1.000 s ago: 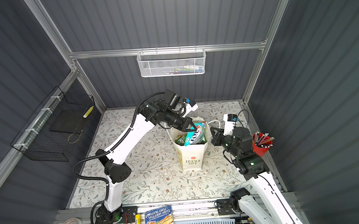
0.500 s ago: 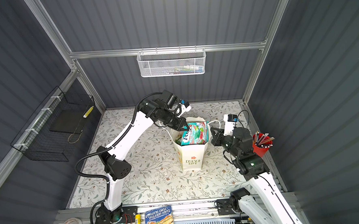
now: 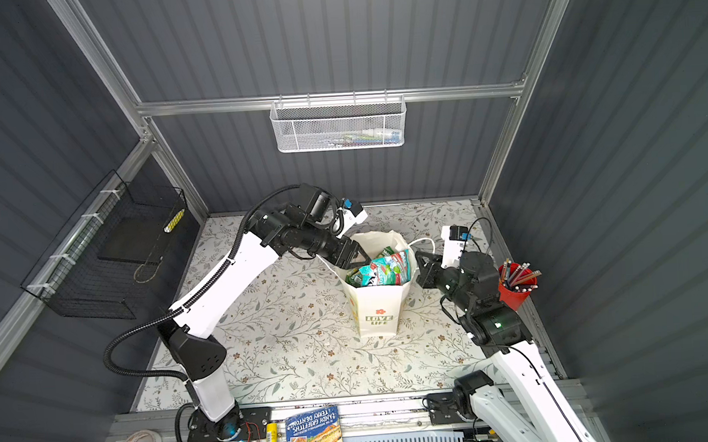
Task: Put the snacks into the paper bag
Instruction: 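Lower the teal packet into the bag and open the left gripper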
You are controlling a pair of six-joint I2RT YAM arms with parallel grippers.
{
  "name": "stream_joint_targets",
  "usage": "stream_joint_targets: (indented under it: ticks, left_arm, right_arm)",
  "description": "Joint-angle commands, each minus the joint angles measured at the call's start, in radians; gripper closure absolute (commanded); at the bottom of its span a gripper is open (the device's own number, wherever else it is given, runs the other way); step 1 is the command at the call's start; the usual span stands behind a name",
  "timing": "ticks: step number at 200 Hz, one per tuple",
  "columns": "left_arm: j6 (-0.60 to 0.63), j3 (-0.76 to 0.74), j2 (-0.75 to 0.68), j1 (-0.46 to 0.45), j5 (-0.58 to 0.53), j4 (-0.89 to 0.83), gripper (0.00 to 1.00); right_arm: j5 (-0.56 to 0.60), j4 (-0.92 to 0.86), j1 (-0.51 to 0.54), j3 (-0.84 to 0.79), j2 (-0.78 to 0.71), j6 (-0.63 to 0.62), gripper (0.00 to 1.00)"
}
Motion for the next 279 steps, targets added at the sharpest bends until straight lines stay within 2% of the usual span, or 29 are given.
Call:
stream_joint_targets:
  ticks: [1,30,67,96,117,141,159,172,185,199,220,255,279]
  left_arm:
    - [-0.011,0.007,0.003,-0.008,-0.035,0.047,0.36]
    - [0.013,0.104,0.077,-0.042,-0.087,-0.028,0.35]
    - [0.027,0.288,0.215,-0.125,-0.249,-0.127,0.36]
    - [0.025,0.375,0.292,-0.155,-0.298,-0.179,0.37]
    - [0.034,0.344,0.299,-0.188,-0.31,-0.202,0.44]
    - [0.033,0.243,0.265,-0.239,-0.365,-0.213,0.54]
    - [0.016,0.165,0.22,-0.265,-0.403,-0.207,0.67]
    - [0.012,0.121,0.182,-0.277,-0.392,-0.191,0.75]
    - [0.014,0.09,0.148,-0.281,-0.384,-0.175,0.76]
    - [0.015,0.095,0.148,-0.281,-0.429,-0.19,0.75]
    - [0.017,0.186,0.202,-0.279,-0.497,-0.24,0.73]
    - [0.023,0.487,0.335,-0.279,-0.477,-0.335,0.73]
    - [0.04,0.499,0.339,-0.278,-0.484,-0.332,0.75]
  right_arm:
    - [0.006,0.016,-0.001,-0.004,-0.007,-0.006,1.0]
    - [0.006,0.015,-0.001,-0.003,-0.007,-0.007,1.0]
    - [0.004,0.013,-0.001,-0.002,-0.007,-0.008,1.0]
    - [0.002,0.012,-0.001,0.001,-0.012,-0.009,1.0]
    - [0.003,0.012,-0.001,0.001,-0.012,-0.01,1.0]
    - [0.004,0.012,-0.001,0.0,-0.01,-0.01,1.0]
    - [0.004,0.011,-0.001,0.0,-0.009,-0.01,1.0]
    - [0.004,0.013,-0.002,-0.002,-0.006,-0.009,1.0]
    - [0.003,0.016,-0.001,-0.002,-0.003,-0.008,1.0]
    - [0.001,0.016,-0.001,-0.002,0.0,-0.008,1.0]
    - [0.0,0.017,-0.001,-0.004,0.0,-0.007,1.0]
    - [0.001,0.017,-0.001,-0.004,-0.001,-0.007,1.0]
    - [0.004,0.015,-0.001,-0.004,-0.007,-0.009,1.0]
